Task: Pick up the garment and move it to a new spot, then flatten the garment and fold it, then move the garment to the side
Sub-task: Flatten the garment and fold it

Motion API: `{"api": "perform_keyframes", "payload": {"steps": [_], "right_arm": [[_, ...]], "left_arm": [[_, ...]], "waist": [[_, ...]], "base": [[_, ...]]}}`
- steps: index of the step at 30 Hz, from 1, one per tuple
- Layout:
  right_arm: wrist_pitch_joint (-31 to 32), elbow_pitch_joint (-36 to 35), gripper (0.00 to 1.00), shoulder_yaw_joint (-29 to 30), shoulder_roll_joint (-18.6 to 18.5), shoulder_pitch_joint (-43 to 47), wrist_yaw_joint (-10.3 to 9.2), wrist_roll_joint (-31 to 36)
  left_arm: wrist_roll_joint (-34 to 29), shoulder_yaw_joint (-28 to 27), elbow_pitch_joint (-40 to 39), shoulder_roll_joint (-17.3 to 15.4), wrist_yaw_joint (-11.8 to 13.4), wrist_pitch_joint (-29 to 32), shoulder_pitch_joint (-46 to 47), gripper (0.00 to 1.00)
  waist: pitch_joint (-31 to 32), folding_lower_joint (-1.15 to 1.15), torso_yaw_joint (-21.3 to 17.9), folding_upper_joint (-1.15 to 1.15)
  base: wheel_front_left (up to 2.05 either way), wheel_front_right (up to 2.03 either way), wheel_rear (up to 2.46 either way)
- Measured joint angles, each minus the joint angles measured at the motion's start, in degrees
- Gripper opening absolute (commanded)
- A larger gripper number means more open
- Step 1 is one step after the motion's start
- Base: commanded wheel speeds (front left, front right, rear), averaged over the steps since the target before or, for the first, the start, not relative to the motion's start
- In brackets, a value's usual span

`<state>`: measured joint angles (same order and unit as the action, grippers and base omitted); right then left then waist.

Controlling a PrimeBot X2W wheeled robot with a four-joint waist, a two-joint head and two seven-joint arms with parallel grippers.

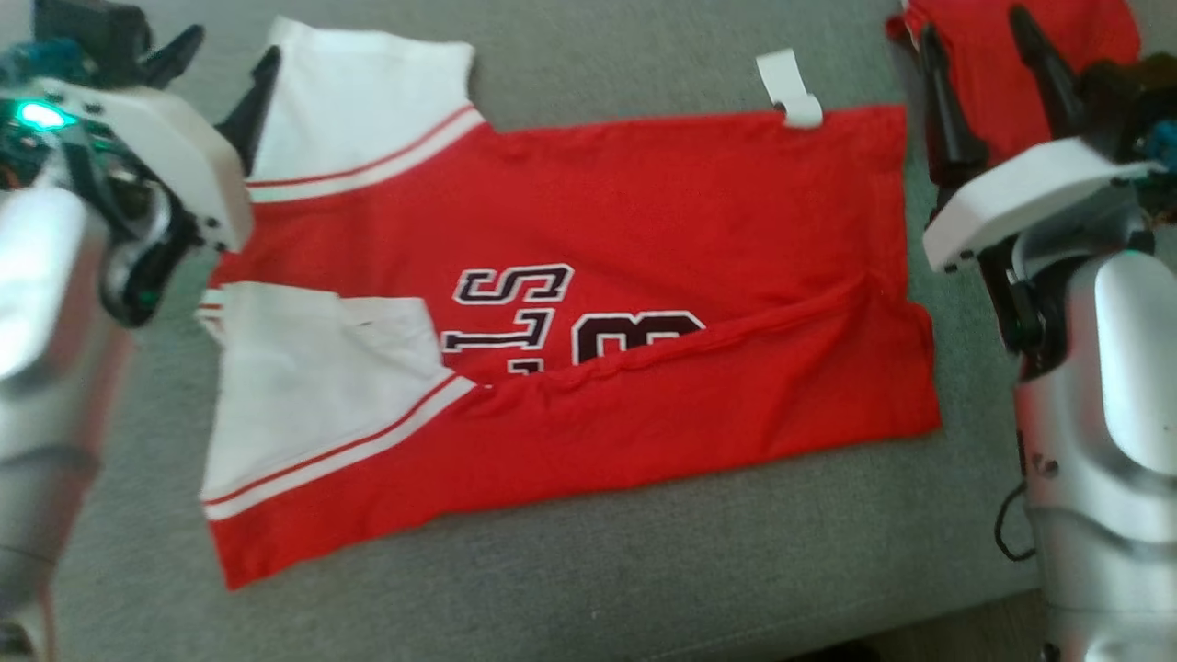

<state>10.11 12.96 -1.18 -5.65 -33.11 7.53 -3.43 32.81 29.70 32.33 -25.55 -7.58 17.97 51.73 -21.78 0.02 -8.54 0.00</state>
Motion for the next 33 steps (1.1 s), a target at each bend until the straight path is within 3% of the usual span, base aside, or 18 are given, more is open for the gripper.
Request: {"api": "perform_keyframes", "payload": {"steps": [6,9,21,22,23,27,33], "right_arm": [[-0.7,0.5,1.00,-0.4,0.6,-1.8,0.00,0.0],[-1.1,0.5,1.00,-0.5,1.0,-2.0,0.00,0.0],[-2.1,0.5,1.00,-0.5,1.7,-2.1,0.00,-0.2],[-2.1,0.5,1.00,-0.4,1.8,-2.1,0.00,-0.2],[-2.1,0.5,1.00,-0.2,1.8,-2.1,0.00,-0.1],[-2.0,0.8,1.00,0.7,1.7,-2.2,0.00,0.2],[-0.6,1.7,1.00,0.5,0.6,-2.9,0.00,0.7]], "left_arm": [[6.2,5.5,5.8,-3.7,0.0,2.6,5.3,1.00],[10.1,5.7,9.0,-3.8,0.0,3.2,7.7,1.00],[14.5,10.9,14.9,-5.3,0.0,5.8,15.0,1.00],[15.7,11.2,14.8,-5.3,0.0,6.7,15.1,0.70],[17.1,11.5,14.6,-5.2,0.0,8.0,15.2,0.00],[21.3,14.6,11.3,-5.4,0.0,10.6,15.1,0.00],[22.2,17.1,10.3,-5.1,0.0,1.6,13.1,0.00]], "waist": [[-4.5,0.00,-3.0,0.00],[-6.2,-0.01,-4.3,0.00],[-9.9,-0.02,-7.1,0.00],[-9.8,-0.02,-7.0,0.00],[-9.8,-0.03,-6.9,0.00],[-9.4,-0.03,-5.9,0.00],[-8.2,-0.02,-3.7,0.00]], "base": [[0.00,0.00,0.00],[0.00,0.00,0.00],[0.00,0.00,0.00],[0.00,0.00,0.00],[0.00,0.00,0.00],[0.00,0.00,0.00],[0.00,0.00,0.00]]}}
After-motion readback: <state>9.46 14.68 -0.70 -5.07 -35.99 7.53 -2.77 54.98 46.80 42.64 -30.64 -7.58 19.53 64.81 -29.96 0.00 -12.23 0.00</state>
